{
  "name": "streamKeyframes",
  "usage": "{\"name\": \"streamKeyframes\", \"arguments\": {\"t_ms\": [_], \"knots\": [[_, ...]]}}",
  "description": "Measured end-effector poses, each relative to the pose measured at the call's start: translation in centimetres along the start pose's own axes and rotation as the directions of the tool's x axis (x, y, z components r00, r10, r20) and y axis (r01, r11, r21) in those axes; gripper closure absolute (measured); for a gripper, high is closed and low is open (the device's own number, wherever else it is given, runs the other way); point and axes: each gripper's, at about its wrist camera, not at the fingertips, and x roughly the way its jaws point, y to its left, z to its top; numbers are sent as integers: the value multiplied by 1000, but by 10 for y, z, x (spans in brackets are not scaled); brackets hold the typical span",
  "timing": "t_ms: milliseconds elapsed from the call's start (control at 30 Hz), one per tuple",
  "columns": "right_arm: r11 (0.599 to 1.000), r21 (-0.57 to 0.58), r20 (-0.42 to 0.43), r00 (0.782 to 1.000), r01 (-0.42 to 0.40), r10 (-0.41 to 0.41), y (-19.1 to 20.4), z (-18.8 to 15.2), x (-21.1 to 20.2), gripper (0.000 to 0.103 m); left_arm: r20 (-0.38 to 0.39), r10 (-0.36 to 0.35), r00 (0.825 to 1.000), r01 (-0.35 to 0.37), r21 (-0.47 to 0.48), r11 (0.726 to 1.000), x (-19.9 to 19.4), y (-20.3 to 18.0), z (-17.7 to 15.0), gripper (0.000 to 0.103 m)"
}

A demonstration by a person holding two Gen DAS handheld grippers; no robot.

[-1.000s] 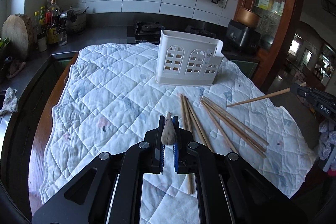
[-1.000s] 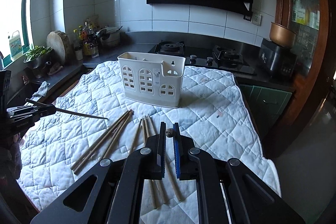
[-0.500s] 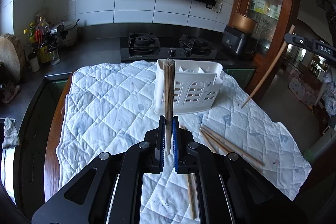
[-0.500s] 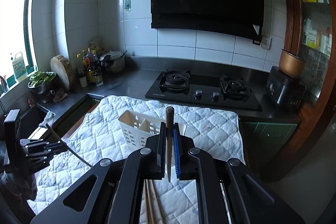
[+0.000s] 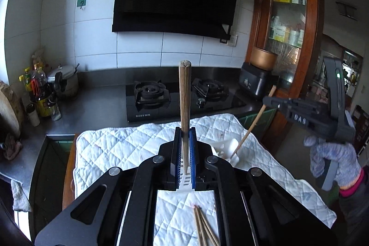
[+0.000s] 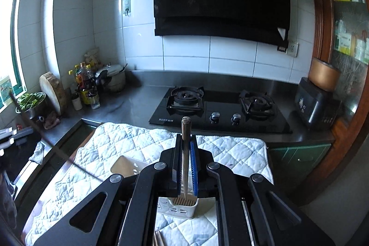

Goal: Organize utensils
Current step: 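Lift the right tool's chopstick upright over the white holder while the left tool carries its own, then lower the right tool's chopstick into the holder and open while the left tool releases its own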

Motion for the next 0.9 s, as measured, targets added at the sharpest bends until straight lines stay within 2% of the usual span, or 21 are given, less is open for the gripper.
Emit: {"name": "streamKeyframes", "arguments": {"t_ms": [100,367,533,733,900], "knots": [[1000,-24,-29,1000,-3,2,3,-12,15,96,4,30,1000,-30,9,1000,23,-3,8,98],[998,-55,-87,996,-6,1,3,-37,39,96,-130,31,991,-36,-35,999,93,3,-6,98],[999,-42,-95,995,-11,7,-1,-45,44,96,-192,25,981,-35,-51,998,115,9,-22,98],[999,-44,-91,996,-7,3,-2,-47,42,96,-222,26,975,-39,-54,998,126,14,-33,98],[998,-54,-56,998,10,-13,0,-43,28,79,-206,32,978,-44,-51,998,121,18,-32,95]]}}
